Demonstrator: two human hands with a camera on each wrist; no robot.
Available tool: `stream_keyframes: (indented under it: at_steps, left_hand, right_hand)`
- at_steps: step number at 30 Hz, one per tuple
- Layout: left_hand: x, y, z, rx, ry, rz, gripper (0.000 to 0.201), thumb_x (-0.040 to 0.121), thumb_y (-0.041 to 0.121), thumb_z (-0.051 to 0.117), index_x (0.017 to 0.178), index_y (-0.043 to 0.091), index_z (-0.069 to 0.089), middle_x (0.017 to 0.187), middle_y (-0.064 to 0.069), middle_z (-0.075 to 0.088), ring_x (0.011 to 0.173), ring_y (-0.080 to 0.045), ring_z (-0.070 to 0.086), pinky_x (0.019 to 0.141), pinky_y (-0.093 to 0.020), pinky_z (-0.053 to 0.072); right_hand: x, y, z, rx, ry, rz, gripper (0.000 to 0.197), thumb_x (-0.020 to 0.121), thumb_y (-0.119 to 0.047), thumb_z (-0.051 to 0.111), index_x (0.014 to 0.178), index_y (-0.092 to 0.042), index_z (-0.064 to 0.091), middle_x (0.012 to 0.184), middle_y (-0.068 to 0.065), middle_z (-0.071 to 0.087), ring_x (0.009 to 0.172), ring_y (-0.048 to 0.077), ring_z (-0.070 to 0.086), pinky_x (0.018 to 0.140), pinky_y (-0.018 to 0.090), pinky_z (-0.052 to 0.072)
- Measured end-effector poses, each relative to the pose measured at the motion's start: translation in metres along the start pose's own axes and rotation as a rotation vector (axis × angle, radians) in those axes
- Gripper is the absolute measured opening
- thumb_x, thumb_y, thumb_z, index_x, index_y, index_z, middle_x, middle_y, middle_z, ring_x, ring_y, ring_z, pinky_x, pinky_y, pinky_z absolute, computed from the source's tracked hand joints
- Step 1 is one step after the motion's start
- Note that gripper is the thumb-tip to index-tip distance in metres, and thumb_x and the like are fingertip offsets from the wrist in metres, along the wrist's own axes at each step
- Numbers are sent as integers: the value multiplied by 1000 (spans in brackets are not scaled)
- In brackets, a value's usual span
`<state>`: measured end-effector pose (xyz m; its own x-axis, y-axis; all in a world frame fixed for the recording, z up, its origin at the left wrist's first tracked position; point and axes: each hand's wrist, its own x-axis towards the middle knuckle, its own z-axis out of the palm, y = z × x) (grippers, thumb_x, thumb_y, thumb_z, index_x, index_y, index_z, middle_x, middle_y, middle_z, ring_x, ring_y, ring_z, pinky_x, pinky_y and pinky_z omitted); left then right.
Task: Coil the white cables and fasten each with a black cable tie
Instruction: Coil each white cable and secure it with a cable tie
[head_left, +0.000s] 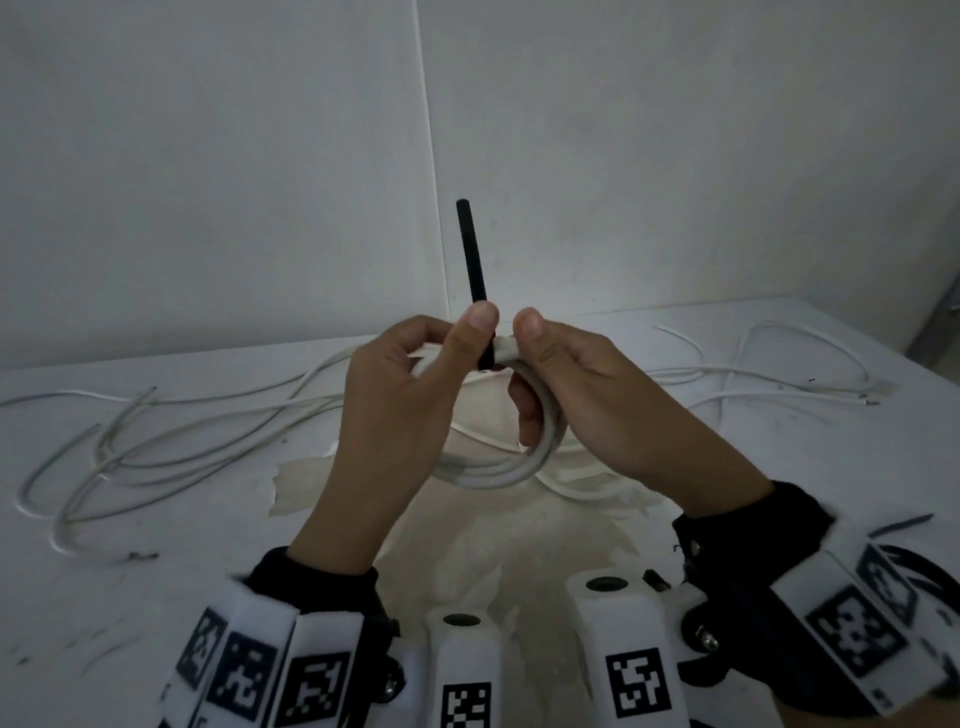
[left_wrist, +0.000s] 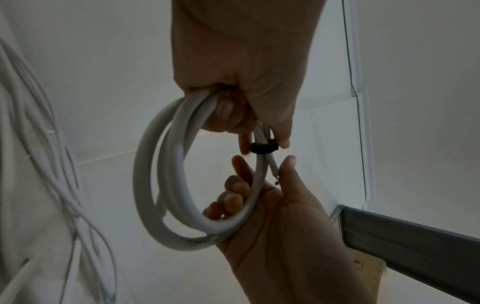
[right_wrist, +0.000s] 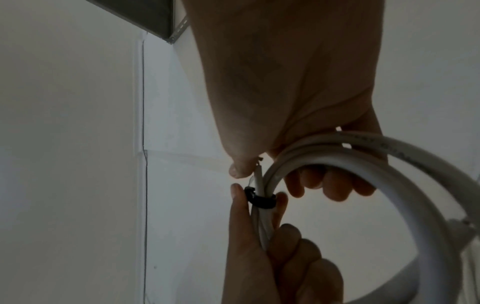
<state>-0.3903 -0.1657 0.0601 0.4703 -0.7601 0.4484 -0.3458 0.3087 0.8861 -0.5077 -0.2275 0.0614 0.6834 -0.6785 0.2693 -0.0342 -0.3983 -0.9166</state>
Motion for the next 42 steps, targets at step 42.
stream_keyframes:
  at_steps: [42]
  left_hand:
    - [4,-6,3,-488,-37,-290,40,69,51,52,60,13,57,42,4,45,42,-11,51,59,-26,48]
  right_hand:
    - [10,2,5,621,358,63,39,95,-31,41,65,-9,50,42,-3,31,36,9,26,44,24,32]
